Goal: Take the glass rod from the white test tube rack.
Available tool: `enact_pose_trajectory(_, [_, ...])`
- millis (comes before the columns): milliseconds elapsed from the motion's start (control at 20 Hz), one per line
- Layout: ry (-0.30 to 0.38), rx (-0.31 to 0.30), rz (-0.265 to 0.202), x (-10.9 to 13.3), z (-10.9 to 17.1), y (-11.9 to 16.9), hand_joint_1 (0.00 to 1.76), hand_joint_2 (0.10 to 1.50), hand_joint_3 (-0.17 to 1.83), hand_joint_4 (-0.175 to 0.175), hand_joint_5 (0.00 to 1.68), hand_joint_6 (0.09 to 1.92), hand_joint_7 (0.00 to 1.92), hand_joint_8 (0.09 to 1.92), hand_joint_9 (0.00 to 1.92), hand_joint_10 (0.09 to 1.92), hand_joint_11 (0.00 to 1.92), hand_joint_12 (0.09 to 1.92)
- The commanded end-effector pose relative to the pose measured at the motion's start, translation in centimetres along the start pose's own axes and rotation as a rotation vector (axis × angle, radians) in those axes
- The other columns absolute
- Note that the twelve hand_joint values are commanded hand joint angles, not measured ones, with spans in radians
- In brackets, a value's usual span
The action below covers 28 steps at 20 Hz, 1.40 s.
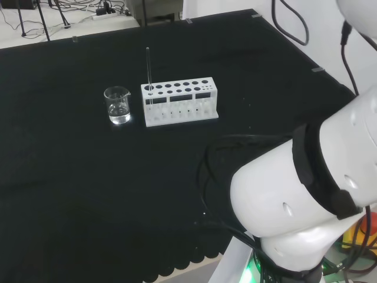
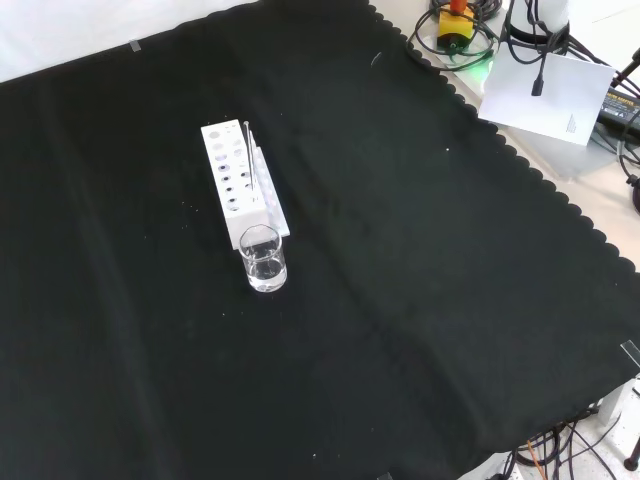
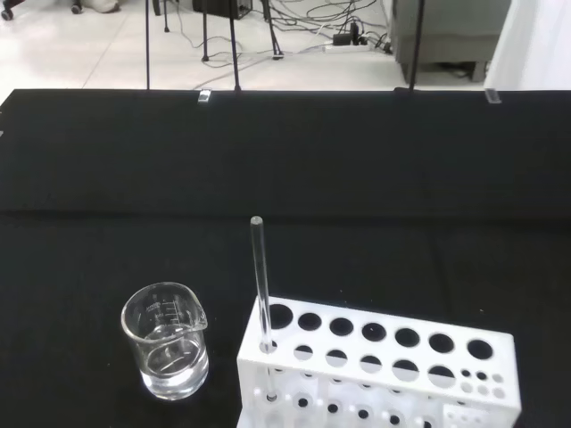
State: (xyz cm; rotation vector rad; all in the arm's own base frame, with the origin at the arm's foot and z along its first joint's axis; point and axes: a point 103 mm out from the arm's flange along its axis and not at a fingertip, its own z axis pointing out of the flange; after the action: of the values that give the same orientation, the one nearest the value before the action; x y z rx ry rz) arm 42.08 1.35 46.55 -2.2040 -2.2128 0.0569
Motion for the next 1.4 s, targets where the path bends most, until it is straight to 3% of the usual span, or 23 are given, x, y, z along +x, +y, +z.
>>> enact_pose_trajectory(50, [0.014,0.016,-0.067,0.7,1.9,3.9,0.52,1.23,-0.09,-0.175,0.1,0.09,0.0,0.66,0.35,0.15,0.0,1.24])
enact_pose_trajectory(200, [0.012,0.033,-0.079,1.0,2.8,4.9,0.52,1.27,-0.16,-0.175,0.11,0.09,0.0,0.68,0.12,0.69,0.0,1.26])
enact_pose_trajectory(350, [0.012,0.043,-0.092,1.4,3.9,5.9,0.52,1.27,-0.17,-0.175,0.11,0.09,0.0,0.69,0.05,0.87,0.0,1.27])
enact_pose_trajectory(650, [0.042,0.072,-0.097,1.6,5.7,8.1,0.51,1.27,-0.17,-0.175,0.11,0.09,0.0,0.7,0.05,0.91,0.0,1.28])
enact_pose_trajectory(1400, [0.011,0.121,-0.116,1.6,9.5,12.6,0.52,1.27,-0.17,-0.175,0.11,0.09,0.0,0.74,0.07,0.93,0.0,1.33])
